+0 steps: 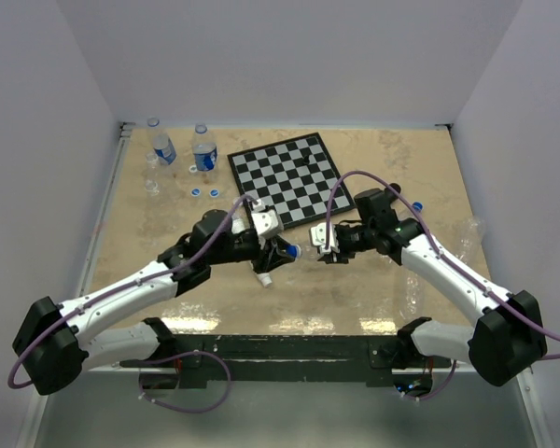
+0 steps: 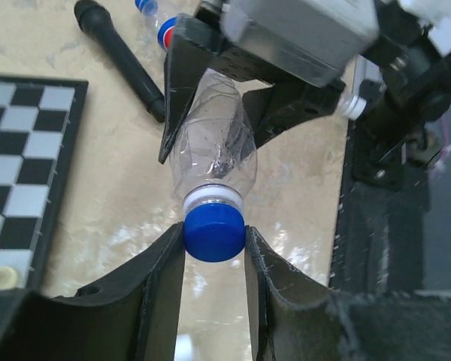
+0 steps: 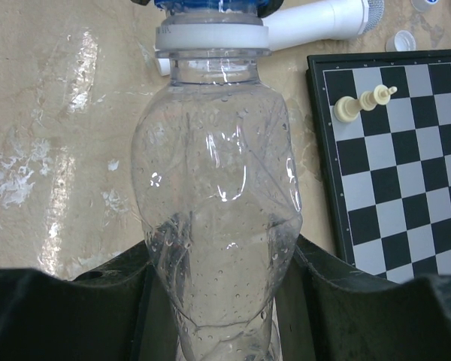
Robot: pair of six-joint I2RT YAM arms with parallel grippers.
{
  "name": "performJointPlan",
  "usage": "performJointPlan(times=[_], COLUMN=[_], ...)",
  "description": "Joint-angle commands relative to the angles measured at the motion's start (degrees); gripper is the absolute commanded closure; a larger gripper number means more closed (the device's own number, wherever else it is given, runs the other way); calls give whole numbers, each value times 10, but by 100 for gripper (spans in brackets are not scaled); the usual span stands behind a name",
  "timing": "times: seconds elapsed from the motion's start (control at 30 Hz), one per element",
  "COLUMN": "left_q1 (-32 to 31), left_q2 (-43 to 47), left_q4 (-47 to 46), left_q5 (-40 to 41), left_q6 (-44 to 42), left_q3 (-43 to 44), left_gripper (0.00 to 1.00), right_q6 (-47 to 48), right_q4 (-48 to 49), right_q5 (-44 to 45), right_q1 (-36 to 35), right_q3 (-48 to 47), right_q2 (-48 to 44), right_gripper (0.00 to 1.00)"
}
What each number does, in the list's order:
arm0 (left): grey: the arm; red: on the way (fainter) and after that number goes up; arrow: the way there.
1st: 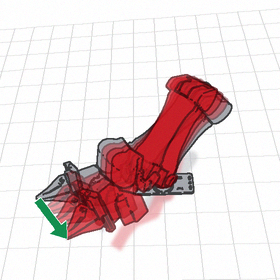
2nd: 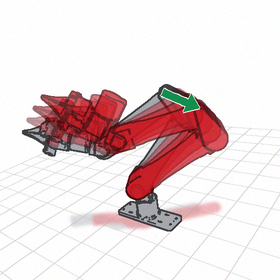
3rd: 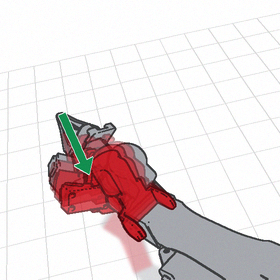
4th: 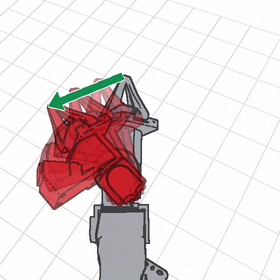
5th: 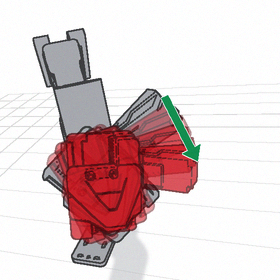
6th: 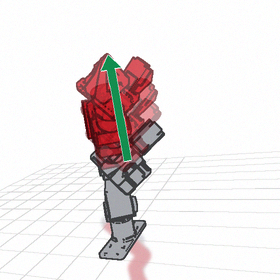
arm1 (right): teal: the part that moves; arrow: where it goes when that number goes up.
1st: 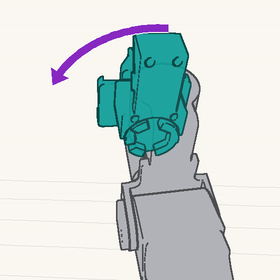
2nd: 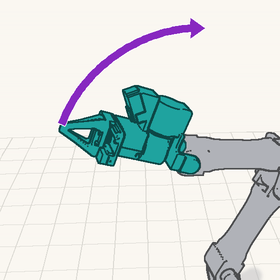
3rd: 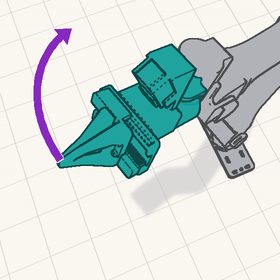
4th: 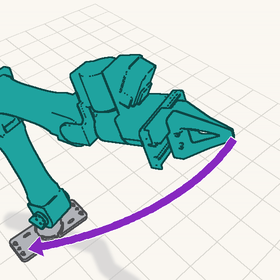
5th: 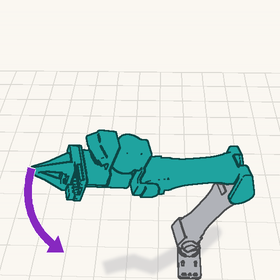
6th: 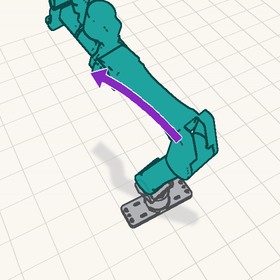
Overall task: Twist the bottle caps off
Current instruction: Unscrew the bottle cap from the plastic bottle.
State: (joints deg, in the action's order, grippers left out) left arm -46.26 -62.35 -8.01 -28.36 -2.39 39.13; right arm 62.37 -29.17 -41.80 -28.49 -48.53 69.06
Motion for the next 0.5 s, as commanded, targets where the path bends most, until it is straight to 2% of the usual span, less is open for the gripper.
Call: performJointPlan(times=[0.0, 0.1, 0.23, 0.33, 0.47], left_q1=[-1, -1, -1, -2, -1], left_q2=[23, 35, 23, 7, -2], left_q4=[14, 75, 77, 49, 33], left_q5=[69, 124, 121, 114, 110], left_q6=[317, 494, 635, 697, 692], left_q3=[30, 38, 44, 40, 44], left_gripper=[100, 100, 100, 100, 100], right_q6=[-4, -4, -3, -4, -4], right_q4=[11, 11, 10, 10, 9], right_q5=[-14, -14, -14, -14, -14], right_q1=[-3, -3, -3, -3, -3], right_q3=[-6, -6, -6, -5, -5], right_q2=[-2, -1, 1, 0, -1], right_gripper=[94, 94, 94, 94, 94])
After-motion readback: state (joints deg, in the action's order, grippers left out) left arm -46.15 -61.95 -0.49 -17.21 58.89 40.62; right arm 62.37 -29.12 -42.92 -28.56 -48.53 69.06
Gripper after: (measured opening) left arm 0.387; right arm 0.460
